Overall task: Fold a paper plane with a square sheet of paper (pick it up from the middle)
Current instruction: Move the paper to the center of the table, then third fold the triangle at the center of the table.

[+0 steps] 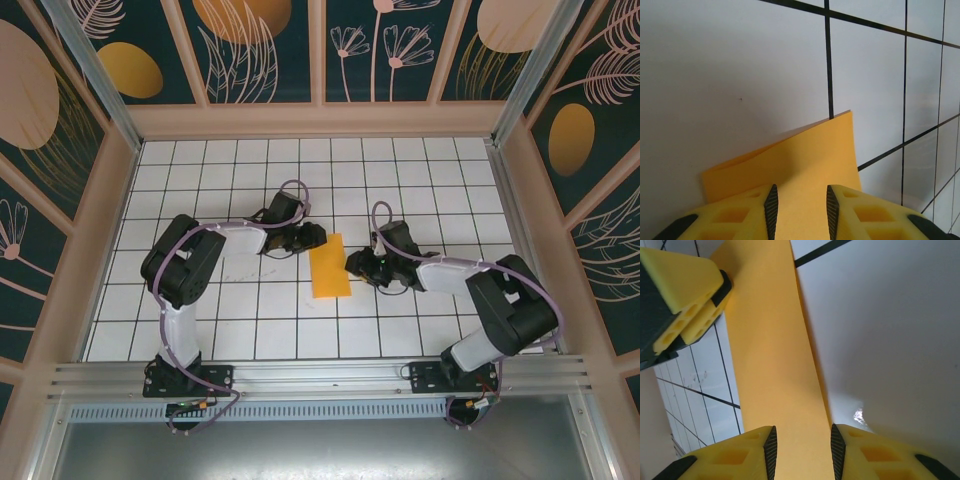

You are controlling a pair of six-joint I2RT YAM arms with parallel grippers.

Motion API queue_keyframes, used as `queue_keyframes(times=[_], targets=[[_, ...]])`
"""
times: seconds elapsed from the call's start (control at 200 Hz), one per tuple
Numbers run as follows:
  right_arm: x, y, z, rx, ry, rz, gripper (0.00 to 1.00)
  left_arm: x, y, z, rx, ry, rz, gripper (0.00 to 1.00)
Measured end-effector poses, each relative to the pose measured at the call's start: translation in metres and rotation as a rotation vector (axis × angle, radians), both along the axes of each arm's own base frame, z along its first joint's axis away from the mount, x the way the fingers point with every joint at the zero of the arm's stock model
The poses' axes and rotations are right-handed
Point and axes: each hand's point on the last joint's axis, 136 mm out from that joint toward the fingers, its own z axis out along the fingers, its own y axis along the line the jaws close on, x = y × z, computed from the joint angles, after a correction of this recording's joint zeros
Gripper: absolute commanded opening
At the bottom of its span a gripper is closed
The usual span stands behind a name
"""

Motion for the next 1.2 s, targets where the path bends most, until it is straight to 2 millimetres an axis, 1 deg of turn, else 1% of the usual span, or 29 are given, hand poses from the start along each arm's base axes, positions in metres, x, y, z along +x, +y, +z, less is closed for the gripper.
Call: queue_keyframes(times=[0.265, 0.495, 0.686, 0.761, 0.821, 0.906, 0.976, 1.041, 1.151, 1.201], targets=[[0.000, 0.003, -0.010, -0.001, 0.031, 0.011, 0.37, 0.000, 0.000, 0.000, -0.002, -0.005, 0.000, 0.33], [0.002, 0.011, -0.005, 0.042, 0.024, 0.035, 0.37, 0.000, 0.000, 0.000, -0.004, -0.007, -0.005, 0.35], [0.015, 0.021, -0.001, 0.065, 0.004, 0.044, 0.36, -0.002, -0.002, 0.002, -0.013, -0.016, -0.018, 0.38], [0.020, 0.024, -0.003, 0.074, 0.004, 0.046, 0.32, -0.002, -0.002, 0.003, -0.015, -0.027, -0.025, 0.43], [0.022, 0.024, -0.005, 0.078, 0.007, 0.044, 0.29, -0.003, -0.001, 0.006, -0.012, -0.039, -0.029, 0.45], [0.024, 0.023, -0.007, 0.081, 0.016, 0.035, 0.25, -0.007, 0.006, 0.010, 0.003, -0.057, -0.019, 0.49], [0.025, 0.023, -0.008, 0.082, 0.018, 0.034, 0.24, -0.011, 0.012, 0.020, 0.006, -0.085, -0.009, 0.50], [0.026, 0.023, -0.008, 0.088, 0.019, 0.030, 0.23, -0.016, 0.019, 0.035, 0.002, -0.123, 0.001, 0.51], [0.027, 0.025, -0.006, 0.100, 0.013, 0.025, 0.20, -0.025, 0.026, 0.070, -0.019, -0.216, 0.012, 0.51], [0.027, 0.025, -0.006, 0.107, 0.015, 0.018, 0.19, -0.030, 0.026, 0.082, -0.027, -0.256, 0.012, 0.52]])
